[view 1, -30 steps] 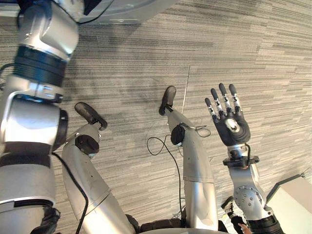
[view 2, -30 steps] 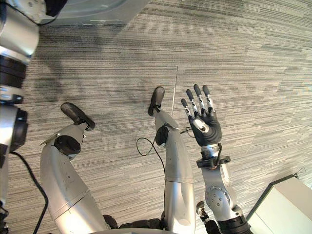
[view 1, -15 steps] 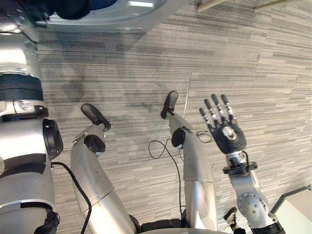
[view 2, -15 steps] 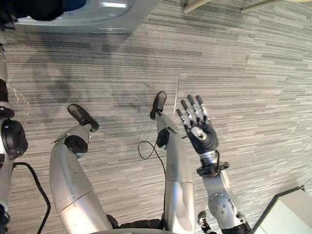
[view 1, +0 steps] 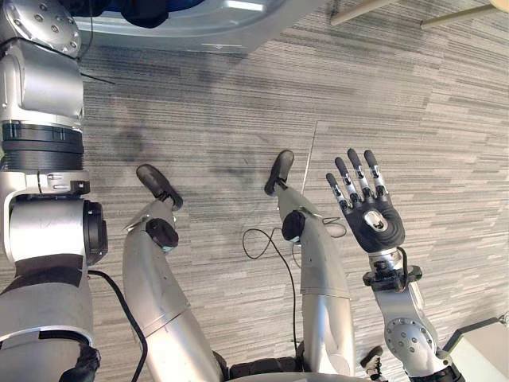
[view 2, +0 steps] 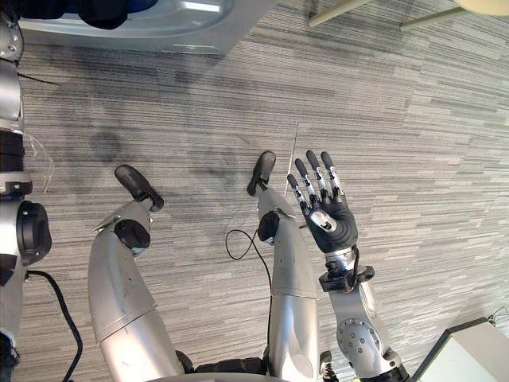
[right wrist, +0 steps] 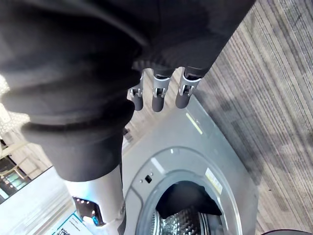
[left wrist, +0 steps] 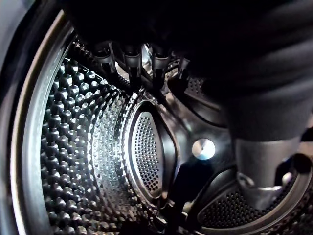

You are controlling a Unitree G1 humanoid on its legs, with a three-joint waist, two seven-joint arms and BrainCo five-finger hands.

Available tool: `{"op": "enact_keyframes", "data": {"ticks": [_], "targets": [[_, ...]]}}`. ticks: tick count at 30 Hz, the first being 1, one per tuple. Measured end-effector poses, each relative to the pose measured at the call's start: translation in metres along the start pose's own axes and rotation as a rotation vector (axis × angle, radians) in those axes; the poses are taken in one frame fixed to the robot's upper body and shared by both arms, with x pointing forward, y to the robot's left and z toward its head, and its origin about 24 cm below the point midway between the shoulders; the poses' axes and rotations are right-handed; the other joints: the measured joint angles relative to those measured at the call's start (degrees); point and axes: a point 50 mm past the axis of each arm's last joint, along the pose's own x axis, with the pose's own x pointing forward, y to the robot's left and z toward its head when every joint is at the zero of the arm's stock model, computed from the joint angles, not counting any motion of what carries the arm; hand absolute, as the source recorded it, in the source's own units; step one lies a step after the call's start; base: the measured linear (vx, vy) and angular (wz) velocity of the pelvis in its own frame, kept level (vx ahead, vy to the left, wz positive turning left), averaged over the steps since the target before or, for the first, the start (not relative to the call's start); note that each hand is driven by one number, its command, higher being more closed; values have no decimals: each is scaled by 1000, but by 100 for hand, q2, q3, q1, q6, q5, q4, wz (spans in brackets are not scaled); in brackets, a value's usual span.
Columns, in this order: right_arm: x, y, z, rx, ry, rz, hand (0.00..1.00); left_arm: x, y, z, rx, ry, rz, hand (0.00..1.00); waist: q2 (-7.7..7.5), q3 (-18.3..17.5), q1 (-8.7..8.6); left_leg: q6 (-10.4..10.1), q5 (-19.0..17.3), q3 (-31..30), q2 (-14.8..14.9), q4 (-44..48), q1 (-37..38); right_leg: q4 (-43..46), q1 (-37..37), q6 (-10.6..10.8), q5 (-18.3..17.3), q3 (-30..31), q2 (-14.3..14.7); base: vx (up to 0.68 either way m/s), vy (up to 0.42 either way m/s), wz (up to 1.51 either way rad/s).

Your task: Pick up the laundry basket with both hands and put the clothes into the washing machine.

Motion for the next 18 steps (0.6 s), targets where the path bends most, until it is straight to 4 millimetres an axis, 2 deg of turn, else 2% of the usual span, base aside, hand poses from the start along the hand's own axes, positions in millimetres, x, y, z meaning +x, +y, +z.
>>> {"op": "enact_keyframes", "data": {"ticks": [3,5,6,7,8,9,10,11,12,13,14,15,16,17,18], "targets": [[8,-6,0,-31,-33,-29,0,-7,-5,-9,-16,31,-27,0,11,7,-2,34,24,7,-27,15,2,13,-1,1,-1,-12,-27,5,9,3],[11,-7,3,-34,-72,-51,0,-22,-6,-33,-98,125,-35,0,16,10,-5,38,26,11,-39,53,48,81,-2,-6,-6,-7,-54,6,6,2],[10,-9,5,-43,-89,-75,0,-45,-12,-60,-156,226,-68,0,16,10,-18,37,25,36,-55,58,152,210,12,-38,-68,9,-97,10,2,5],[10,-10,5,-50,-91,-83,0,-56,-14,-67,-190,248,-85,0,16,10,-16,35,24,46,-63,59,198,254,28,-42,-104,24,-107,14,-9,5],[9,-14,5,-56,-94,-109,0,-80,-20,-76,-260,283,-129,0,23,14,31,34,23,65,-54,57,312,308,91,-83,-154,41,-110,0,0,0],[8,-17,4,-61,-88,-130,0,-96,-26,-83,-296,323,-158,0,28,17,68,33,22,77,-44,49,392,323,150,-97,-182,44,-106,16,-39,6],[5,-26,-2,-76,-63,-189,0,-144,-42,-101,-371,468,-241,0,32,19,140,20,28,111,-66,-23,684,391,352,-106,-272,66,-120,14,-55,15],[2,-32,-8,-81,-38,-227,0,-180,-50,-113,-402,578,-293,0,33,20,146,1,23,120,-84,-103,904,466,526,-107,-377,75,-145,8,-59,20],[-1,-37,-12,-94,-17,-255,0,-205,-54,-120,-427,654,-329,0,33,20,158,-58,-18,129,-102,-156,1077,506,651,-80,-464,76,-164,8,-71,27],[-8,-45,-20,-115,20,-317,0,-258,-59,-127,-463,801,-412,0,43,22,180,-90,-35,132,-156,-267,1431,552,935,-103,-621,69,-207,7,-79,34],[-16,-54,-28,-140,69,-375,0,-314,-59,-128,-492,945,-501,0,70,17,251,-146,-1,135,-258,-482,1827,602,1251,-105,-720,51,-264,13,-80,42],[-20,-59,-32,-156,95,-404,0,-340,-57,-126,-505,1010,-543,0,88,13,267,-205,37,135,-329,-632,2051,612,1424,-92,-786,30,-315,32,-92,53],[-31,-69,-39,-184,142,-475,0,-386,-52,-116,-556,1125,-623,0,142,8,332,-286,100,152,-491,-980,2559,589,1825,-103,-890,-2,-384,60,-101,60],[-41,-77,-43,-205,178,-534,0,-423,-43,-105,-611,1226,-680,0,242,-18,445,-339,336,151,-630,-1400,3061,563,2225,-110,-989,-89,-439,69,-114,60],[-46,-80,-43,-217,193,-556,0,-439,-38,-98,-631,1269,-704,0,331,-71,479,-367,442,148,-704,-1604,3267,544,2410,-124,-1050,-146,-477,89,-123,65]]}}
